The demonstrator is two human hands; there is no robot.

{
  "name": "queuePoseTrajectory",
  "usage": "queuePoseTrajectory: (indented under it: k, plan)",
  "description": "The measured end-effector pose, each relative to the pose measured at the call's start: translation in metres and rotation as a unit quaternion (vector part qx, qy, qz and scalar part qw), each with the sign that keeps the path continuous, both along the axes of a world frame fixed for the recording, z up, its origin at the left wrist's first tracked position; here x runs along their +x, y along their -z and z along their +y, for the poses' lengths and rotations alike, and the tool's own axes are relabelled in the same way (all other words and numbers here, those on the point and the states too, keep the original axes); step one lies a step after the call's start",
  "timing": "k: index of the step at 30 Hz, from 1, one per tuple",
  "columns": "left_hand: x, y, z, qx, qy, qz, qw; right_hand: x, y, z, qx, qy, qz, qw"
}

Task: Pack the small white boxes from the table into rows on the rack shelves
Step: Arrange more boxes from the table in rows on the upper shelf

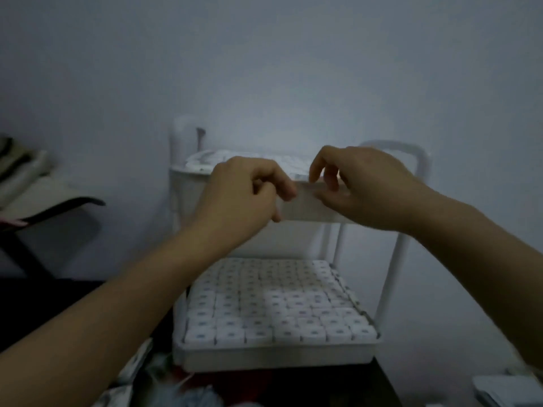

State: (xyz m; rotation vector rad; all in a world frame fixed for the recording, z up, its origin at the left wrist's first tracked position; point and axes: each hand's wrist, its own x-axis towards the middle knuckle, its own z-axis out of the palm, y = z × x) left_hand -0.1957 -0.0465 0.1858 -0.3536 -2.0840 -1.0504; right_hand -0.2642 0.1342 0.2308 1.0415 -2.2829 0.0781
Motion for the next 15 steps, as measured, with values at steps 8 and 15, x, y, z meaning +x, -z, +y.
queuePoseTrajectory:
  k: [8,15]
  plan:
    - [0.072,0.149,-0.125,-0.029,-0.143,-0.253,0.956,0.073,0.152,-0.105,0.027,-0.149,-0.204,0.967]
    - [0.095,0.197,-0.191,-0.141,-0.221,-0.359,0.896,0.069,0.275,-0.199,0.043,-0.116,-0.292,0.948]
